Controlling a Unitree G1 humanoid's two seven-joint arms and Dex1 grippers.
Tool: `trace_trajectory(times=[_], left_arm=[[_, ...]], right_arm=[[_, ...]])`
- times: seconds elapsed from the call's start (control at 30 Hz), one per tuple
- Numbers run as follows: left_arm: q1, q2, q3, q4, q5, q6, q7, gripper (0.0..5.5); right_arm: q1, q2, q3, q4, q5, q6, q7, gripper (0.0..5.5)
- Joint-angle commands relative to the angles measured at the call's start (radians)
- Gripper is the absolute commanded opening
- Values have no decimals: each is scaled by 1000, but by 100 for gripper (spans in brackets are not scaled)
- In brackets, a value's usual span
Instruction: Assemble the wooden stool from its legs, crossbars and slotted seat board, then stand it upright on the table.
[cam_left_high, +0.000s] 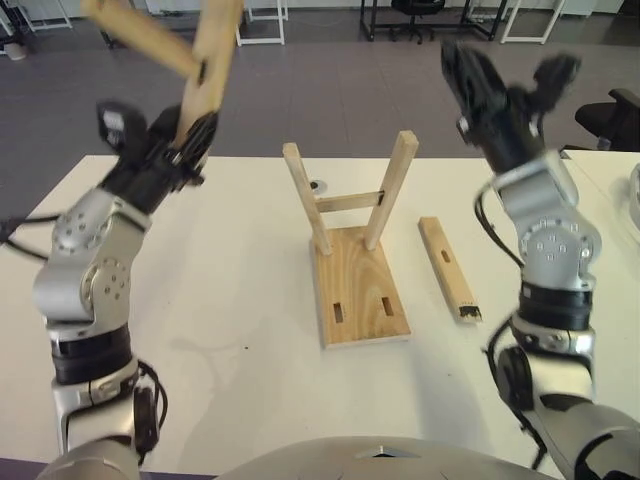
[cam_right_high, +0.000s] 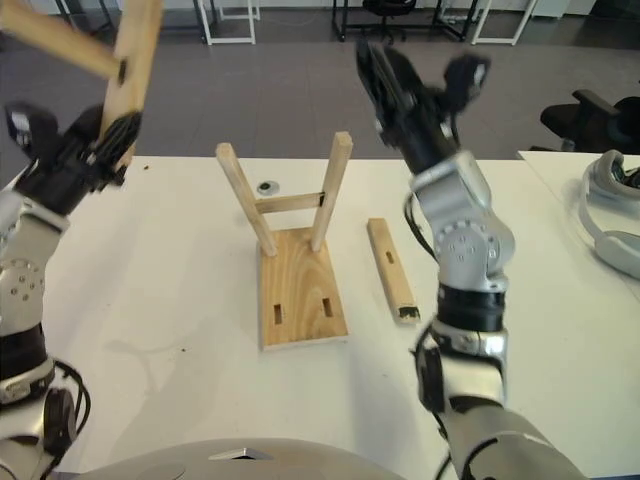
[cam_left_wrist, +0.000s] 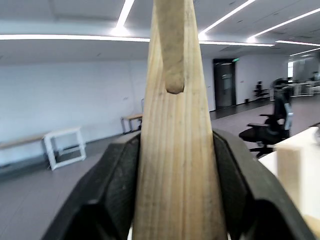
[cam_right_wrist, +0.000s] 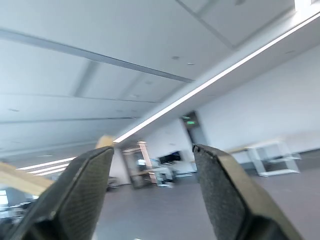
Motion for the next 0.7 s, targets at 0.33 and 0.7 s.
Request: trace_trajectory(times=[0.33, 0.7], left_arm=[[-45, -16, -276, -111, 125, 7, -47, 203], [6, -6, -312, -155, 151, -8, -116, 203]], right_arm=[[-75, 167, -28, -36, 199, 114, -200, 252], [82, 111, -51, -106, 335, 220, -291, 112]])
